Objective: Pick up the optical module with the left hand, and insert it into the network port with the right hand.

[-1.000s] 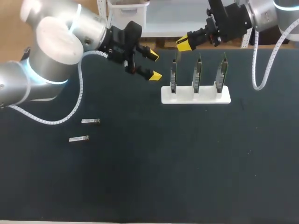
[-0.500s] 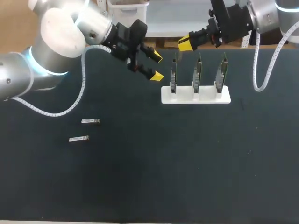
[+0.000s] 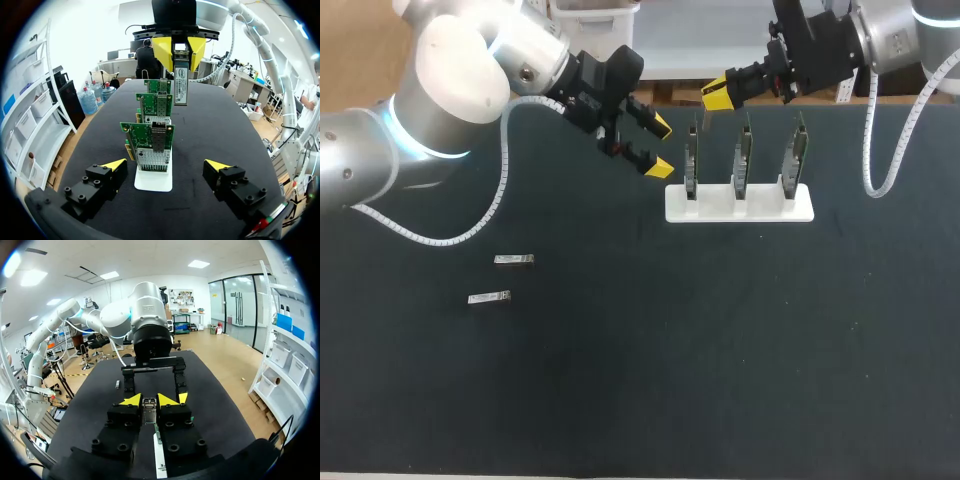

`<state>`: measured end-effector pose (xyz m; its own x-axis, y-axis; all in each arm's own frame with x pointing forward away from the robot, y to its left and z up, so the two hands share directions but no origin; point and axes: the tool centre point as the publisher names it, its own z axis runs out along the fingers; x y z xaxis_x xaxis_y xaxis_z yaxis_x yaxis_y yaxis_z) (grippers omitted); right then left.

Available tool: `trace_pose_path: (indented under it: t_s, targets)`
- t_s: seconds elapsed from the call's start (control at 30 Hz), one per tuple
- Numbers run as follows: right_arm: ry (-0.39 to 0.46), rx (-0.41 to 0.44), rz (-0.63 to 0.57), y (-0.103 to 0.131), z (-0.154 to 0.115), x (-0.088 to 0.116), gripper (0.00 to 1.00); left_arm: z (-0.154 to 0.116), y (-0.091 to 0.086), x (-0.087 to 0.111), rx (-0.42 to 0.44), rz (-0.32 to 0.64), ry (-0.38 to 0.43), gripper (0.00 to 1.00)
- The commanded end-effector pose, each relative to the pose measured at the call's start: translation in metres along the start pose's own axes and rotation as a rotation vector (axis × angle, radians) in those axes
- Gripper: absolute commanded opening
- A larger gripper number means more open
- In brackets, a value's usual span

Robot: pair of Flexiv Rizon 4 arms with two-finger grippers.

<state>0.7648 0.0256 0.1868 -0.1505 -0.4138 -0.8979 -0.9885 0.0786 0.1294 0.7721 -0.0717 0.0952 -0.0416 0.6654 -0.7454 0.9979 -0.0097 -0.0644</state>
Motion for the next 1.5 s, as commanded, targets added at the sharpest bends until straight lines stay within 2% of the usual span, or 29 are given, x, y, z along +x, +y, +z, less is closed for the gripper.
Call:
trace_pose_path:
  t_s: [0.03, 1.1, 1.5]
  targets:
    - [0.0, 0.002, -0.001, 0.0015, -0.0002, 0.0, 0.0, -0.0003, 0.0012, -0.0006, 0.012, -0.001, 0.003, 1.0]
    - [0.016, -0.008, -0.014, 0.0036, 0.0011, -0.002, 0.0, 0.0026, -0.0023, 0.0032, 0.05, 0.005, 0.027, 1.0]
    - [0.051, -0.022, -0.065, -0.0055, 0.0079, -0.0093, 0.0, 0.0023, -0.0026, 0.0035, 0.047, 0.004, 0.038, 1.0]
